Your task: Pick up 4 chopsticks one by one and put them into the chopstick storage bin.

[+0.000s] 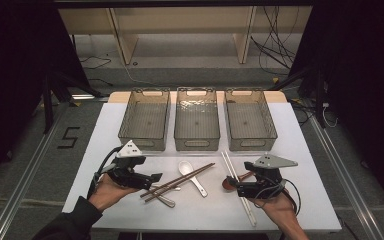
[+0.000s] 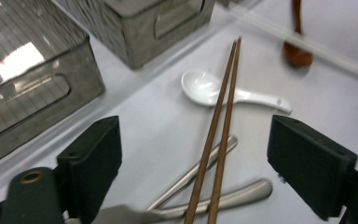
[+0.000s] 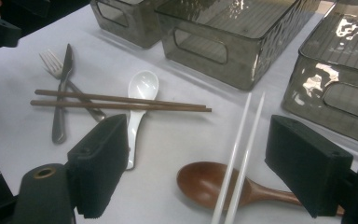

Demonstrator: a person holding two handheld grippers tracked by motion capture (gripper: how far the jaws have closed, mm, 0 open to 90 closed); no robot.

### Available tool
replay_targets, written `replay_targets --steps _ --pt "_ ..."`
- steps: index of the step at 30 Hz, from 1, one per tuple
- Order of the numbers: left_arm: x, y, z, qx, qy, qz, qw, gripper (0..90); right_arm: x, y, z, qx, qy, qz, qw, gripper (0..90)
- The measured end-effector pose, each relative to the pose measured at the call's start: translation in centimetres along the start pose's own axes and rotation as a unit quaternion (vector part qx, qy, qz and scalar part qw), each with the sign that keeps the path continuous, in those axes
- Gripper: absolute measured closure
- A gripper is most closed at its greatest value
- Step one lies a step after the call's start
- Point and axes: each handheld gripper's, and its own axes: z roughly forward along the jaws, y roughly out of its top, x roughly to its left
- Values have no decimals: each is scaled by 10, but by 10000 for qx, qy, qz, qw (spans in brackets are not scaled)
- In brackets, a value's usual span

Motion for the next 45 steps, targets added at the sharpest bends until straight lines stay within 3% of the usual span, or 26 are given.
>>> replay_targets --steps 1,2,4,7,11,14,15,16,17,19,21,22,24,28,32,37,38,45 --pt "0 0 0 0 0 0 10000 186 0 0 0 6 15 -18 10000 221" --pt "3 5 5 215 76 17 9997 194 0 0 0 18 34 -27 10000 221" --pt "4 7 7 297 78 13 9995 191 0 0 1 32 44 -29 10000 221" --pt "4 17 17 565 -17 129 9983 187 0 1 1 45 65 -27 10000 222" --pt "1 25 33 881 -165 297 9955 190 0 0 2 86 87 -39 9999 221" --pt "1 25 45 1128 -87 360 9929 198 0 0 2 84 112 -45 9999 221" --pt "1 24 48 1208 -109 359 9920 207 0 0 2 70 117 -52 9999 221" --pt "0 23 53 1372 -137 439 9895 213 0 0 2 68 121 -58 9999 221" --pt "0 23 53 1372 -137 439 9895 219 0 0 1 65 127 -60 9999 221" --pt "0 22 59 1534 -164 513 9867 242 0 0 1 65 130 -56 9999 221" --pt "1 21 65 1726 -139 621 9829 263 0 0 2 81 129 -57 9999 221" --pt "1 20 71 1877 -145 685 9797 273 0 0 2 82 140 -57 9999 221" --pt "0 19 73 1912 -159 698 9789 292 0 1 3 90 139 -73 9998 221" --pt "-1 19 78 2089 -251 787 9744 335 0 1 3 120 128 -67 9998 221" --pt "-1 18 80 2129 -292 746 9738 405 0 0 3 130 127 -55 9998 222" --pt "-2 17 84 2241 -376 793 9706 475 0 0 4 145 122 -71 9998 222" --pt "-1 17 86 2293 -408 813 9691 485 0 0 4 148 118 -72 9998 222" --pt "0 15 91 2383 -499 802 9666 569 0 0 4 159 122 -57 9998 223"
